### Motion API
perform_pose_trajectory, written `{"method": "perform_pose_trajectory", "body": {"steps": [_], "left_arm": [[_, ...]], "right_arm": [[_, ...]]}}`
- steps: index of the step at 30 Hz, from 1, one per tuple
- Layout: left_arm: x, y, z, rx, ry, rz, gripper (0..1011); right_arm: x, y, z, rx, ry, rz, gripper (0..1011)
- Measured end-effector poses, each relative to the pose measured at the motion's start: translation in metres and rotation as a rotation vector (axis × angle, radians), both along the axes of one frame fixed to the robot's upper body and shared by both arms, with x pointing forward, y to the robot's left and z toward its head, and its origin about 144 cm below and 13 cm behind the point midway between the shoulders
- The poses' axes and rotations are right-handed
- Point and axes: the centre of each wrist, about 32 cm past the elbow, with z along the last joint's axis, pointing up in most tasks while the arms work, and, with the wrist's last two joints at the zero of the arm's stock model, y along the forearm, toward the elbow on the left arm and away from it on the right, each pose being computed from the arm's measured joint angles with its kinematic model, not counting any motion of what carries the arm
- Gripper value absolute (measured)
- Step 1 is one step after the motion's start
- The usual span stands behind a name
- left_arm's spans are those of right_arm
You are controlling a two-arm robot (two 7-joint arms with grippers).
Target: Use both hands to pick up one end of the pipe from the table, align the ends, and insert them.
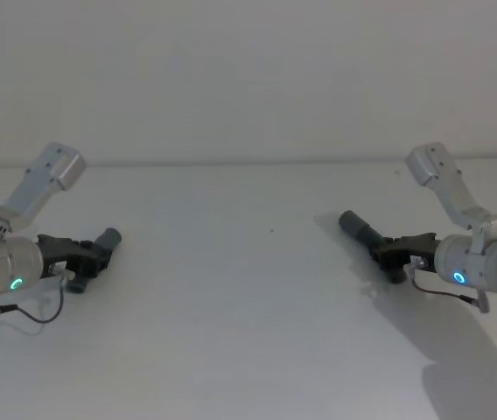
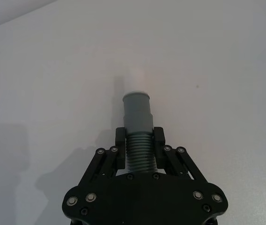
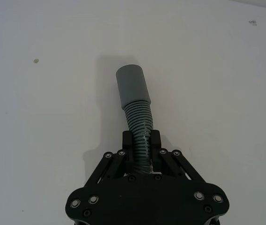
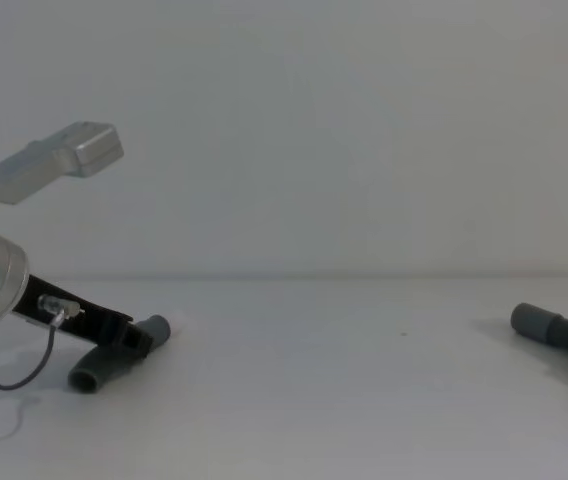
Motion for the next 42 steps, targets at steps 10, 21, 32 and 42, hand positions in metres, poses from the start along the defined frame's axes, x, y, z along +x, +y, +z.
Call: {"method": "perform_pose_trajectory", "body": {"steps": [10, 21, 32, 42], "left_arm": [[0.0000, 0.0000, 0.0000, 0.000, 0.000, 0.000, 312], [0.0000, 0.0000, 0.0000, 0.000, 0.000, 0.000, 312], [-0.0002, 0.0018, 0.0007, -0.004, 0.001, -0.014, 313], [-0.0006, 0.0093, 0.0095, -0.047, -0.023, -0.117, 313]], "right_arm": [[0.0000, 0.0000, 0.0000, 0.000, 0.000, 0.000, 192], [0.0000, 0.0000, 0.0000, 0.000, 0.000, 0.000, 192], [0.0000, 0.0000, 0.0000, 0.000, 0.000, 0.000, 192], [0.0000, 0.0000, 0.0001, 0.000, 0.000, 0.000, 192]]}}
